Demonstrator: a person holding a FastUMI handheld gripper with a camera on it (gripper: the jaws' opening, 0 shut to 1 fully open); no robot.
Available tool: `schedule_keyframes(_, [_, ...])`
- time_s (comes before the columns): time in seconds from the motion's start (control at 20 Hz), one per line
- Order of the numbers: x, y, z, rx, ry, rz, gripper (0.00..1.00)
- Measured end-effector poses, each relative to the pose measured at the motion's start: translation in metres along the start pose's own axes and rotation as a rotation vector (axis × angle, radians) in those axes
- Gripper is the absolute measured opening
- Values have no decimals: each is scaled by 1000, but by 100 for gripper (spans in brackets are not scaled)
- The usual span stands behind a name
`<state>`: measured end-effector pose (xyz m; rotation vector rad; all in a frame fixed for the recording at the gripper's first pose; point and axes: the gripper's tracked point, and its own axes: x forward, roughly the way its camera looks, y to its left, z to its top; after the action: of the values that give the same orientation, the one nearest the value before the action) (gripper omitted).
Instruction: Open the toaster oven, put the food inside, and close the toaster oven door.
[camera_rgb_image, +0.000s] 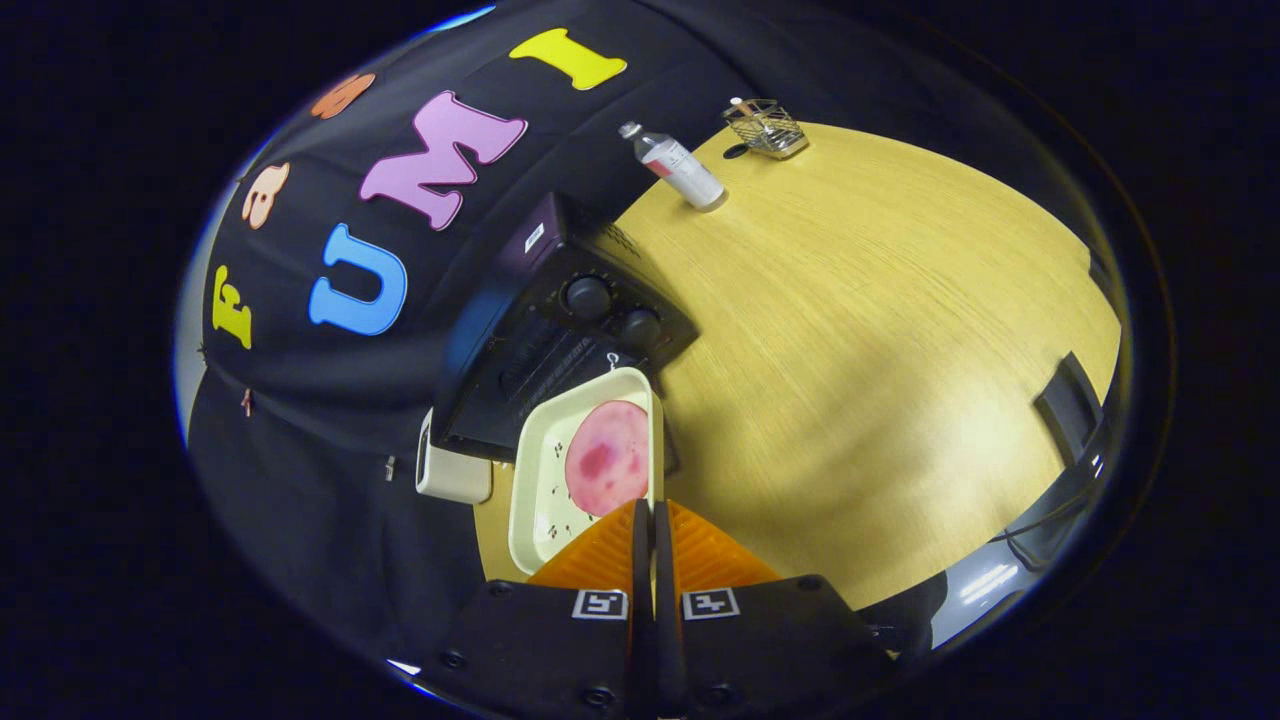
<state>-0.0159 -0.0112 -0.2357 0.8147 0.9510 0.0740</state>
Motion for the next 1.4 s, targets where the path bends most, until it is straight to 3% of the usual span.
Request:
schedule_keyframes(0.45, [80, 60, -4, -26, -74, -16, 5])
schedule_keyframes(0.85, [151, 92, 32, 94, -209, 4, 5])
schedule_keyframes(1.2, [185, 115, 29, 149, -272, 6, 5])
schedule_keyframes(1.4, [193, 116, 33, 165, -339, -45, 5])
